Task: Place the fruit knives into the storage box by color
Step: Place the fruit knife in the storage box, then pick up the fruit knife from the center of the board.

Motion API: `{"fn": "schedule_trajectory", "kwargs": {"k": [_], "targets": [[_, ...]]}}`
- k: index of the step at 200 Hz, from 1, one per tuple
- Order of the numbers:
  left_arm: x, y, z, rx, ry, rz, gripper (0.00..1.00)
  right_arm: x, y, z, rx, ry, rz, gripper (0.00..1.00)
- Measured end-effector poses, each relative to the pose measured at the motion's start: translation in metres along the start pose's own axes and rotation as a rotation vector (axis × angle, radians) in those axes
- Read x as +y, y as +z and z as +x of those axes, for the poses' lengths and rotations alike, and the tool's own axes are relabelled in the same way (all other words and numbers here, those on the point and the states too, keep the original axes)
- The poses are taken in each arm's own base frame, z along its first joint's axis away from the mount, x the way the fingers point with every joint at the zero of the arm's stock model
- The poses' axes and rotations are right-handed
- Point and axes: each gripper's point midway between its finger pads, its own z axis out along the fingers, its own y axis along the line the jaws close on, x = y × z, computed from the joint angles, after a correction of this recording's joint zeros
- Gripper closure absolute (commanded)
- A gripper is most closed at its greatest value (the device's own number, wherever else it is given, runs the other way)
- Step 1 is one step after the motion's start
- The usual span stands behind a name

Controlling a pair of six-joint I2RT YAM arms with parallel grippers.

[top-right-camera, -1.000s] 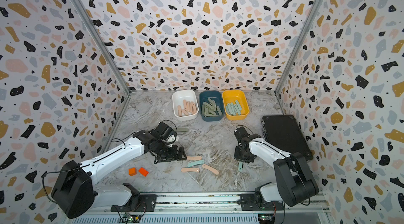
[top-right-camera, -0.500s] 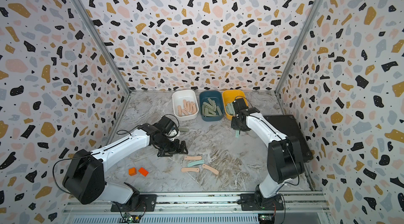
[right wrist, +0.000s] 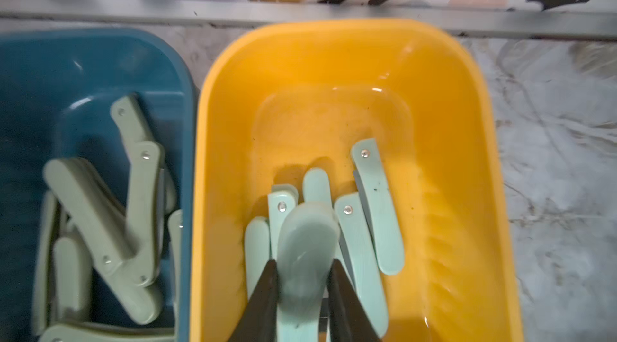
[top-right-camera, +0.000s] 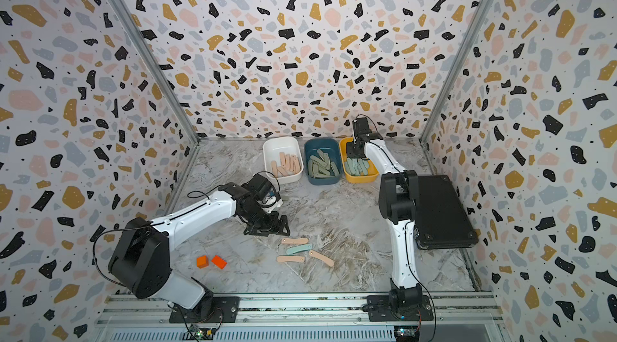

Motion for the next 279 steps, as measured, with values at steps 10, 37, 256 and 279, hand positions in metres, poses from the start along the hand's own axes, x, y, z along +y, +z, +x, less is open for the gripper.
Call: {"fn": "schedule_trajectory", "kwargs": {"k": [10,37,256,279], "targets": [[0.0,0.0,0.002,0.008,0.008,-0.002,0.07,0.001,0.011,0.007,0.033,-0.01,-0.009,0.66],[-0.008,0.0,0.003,0.017,0.057,-0.007,0.12,0.008,0.013,0.016,0.079,-0.025,-0.052,0.49],[-0.021,0.092,0.009,0.198,0.311,-0.331,0.43,0.037,-0.164,0.19,0.061,0.204,-0.346,0.03],[-0.017,0.092,0.005,0.2,0.313,-0.37,0.5,0.037,-0.163,0.189,0.055,0.212,-0.347,0.03]]}}
